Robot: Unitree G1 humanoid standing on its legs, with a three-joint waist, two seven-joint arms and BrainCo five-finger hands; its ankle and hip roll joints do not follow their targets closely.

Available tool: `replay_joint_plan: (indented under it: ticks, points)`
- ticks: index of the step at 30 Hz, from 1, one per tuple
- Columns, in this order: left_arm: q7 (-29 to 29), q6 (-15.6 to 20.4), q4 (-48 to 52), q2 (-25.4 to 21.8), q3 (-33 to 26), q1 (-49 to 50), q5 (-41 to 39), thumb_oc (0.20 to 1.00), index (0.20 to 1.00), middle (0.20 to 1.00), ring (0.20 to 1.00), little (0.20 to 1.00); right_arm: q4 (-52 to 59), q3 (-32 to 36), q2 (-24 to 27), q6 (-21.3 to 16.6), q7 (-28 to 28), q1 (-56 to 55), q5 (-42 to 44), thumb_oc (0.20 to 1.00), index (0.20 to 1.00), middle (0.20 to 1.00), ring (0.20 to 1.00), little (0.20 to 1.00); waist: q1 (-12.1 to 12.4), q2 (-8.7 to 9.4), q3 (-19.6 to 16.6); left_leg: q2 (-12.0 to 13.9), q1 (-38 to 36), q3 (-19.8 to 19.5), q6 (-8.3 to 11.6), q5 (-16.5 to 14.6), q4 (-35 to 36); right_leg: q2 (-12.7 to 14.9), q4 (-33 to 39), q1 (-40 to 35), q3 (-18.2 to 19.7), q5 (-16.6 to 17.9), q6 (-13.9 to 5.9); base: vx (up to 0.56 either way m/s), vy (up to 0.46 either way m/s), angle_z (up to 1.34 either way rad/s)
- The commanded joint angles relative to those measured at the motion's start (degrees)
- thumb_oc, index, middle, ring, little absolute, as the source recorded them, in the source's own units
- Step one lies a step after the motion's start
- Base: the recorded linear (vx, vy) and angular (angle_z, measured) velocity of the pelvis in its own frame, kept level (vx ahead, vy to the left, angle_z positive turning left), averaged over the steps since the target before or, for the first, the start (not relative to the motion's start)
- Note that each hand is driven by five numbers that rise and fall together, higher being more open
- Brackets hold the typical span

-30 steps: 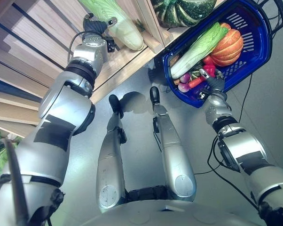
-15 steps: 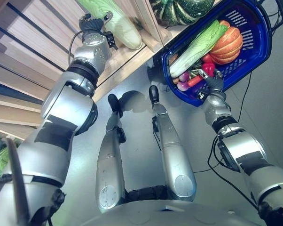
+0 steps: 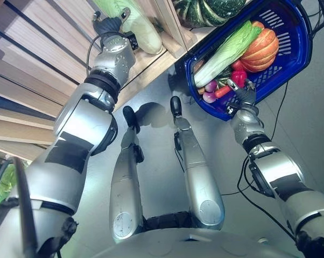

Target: Pick up fruits and vegetables into the basket

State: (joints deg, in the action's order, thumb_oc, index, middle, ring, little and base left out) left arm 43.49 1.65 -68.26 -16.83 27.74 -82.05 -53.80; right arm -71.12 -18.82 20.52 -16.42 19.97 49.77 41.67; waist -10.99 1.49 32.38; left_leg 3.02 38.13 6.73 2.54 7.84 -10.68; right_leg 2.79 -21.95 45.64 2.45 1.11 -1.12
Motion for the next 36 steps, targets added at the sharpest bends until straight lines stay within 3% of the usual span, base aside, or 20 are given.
replay_joint_plan:
  ticks: [1, 3, 12, 19, 26, 36]
  points:
    - [1.5, 3.8, -0.5, -0.5, -2.6, -3.3, 3.5, 1.0, 1.0, 1.0, 1.0, 1.0, 0.0, -0.3, -0.7, -2.5, 1.3, -2.2, 1.0, 1.0, 1.0, 1.0, 1.0, 1.0, 0.3, 0.88, -2.6, -0.2, 3.5, -2.5, 1.36, -5.8, -5.8, -1.2, 2.2, -1.7, -4.6, -1.4, -1.24, 0.0, 0.0, 0.0]
    - [4.2, 6.0, 0.3, -0.5, -2.9, -3.2, 4.7, 1.0, 1.0, 1.0, 1.0, 1.0, 0.0, -0.2, -0.8, -2.6, 1.3, -2.4, 1.0, 1.0, 1.0, 1.0, 1.0, 1.0, 0.4, 0.89, -2.6, -0.2, 3.6, -2.5, 1.4, -5.9, -6.0, -1.2, 1.9, -1.6, -4.6, -1.5, -1.22, 0.0, 0.0, 0.0]
    - [4.6, 5.9, 0.9, 0.2, -2.7, -3.3, 4.4, 1.0, 1.0, 1.0, 1.0, 1.0, 0.2, -0.7, -1.3, -3.0, 1.6, -3.0, 1.3, 1.0, 1.0, 1.0, 1.0, 1.0, 0.4, 1.12, -2.6, -0.2, 3.8, -2.5, 1.3, -6.0, -6.3, -1.3, 1.7, -1.5, -4.6, -1.6, -1.13, 0.0, 0.0, 0.0]
    - [2.9, 3.0, -0.6, 0.6, -2.5, -3.3, 2.8, 1.0, 1.0, 1.0, 1.0, 1.0, 0.2, -0.6, -1.5, -3.0, 1.6, -2.6, 1.1, 1.0, 1.0, 1.0, 1.0, 1.0, 0.4, 1.19, -2.6, -0.3, 3.9, -2.5, 1.24, -5.9, -6.3, -1.3, 1.6, -1.4, -4.7, -1.5, -1.15, 0.0, 0.0, 0.0]
    - [0.9, -2.1, -3.8, 0.2, -2.1, -3.9, 1.3, 1.0, 1.0, 1.0, 1.0, 1.0, -0.2, -0.8, -1.4, -2.9, 1.5, -2.1, 1.5, 1.0, 1.0, 1.0, 1.0, 1.0, 0.1, 1.14, -2.6, -0.2, 4.2, -2.3, 1.25, -5.8, -6.4, -1.3, 1.5, -1.0, -4.6, -1.5, -1.18, 0.0, 0.0, 0.0]
    - [-0.8, -5.8, -8.2, -0.9, -1.8, -4.4, 0.7, 1.0, 1.0, 1.0, 1.0, 1.0, -0.6, -0.8, -0.5, -3.5, 0.5, -2.2, 1.8, 1.0, 1.0, 1.0, 1.0, 1.0, -0.5, 0.85, -2.6, 0.1, 4.7, -2.2, 1.4, -5.7, -6.9, -1.3, 1.0, -0.3, -4.3, -1.7, -1.14, 0.0, 0.0, -0.01]
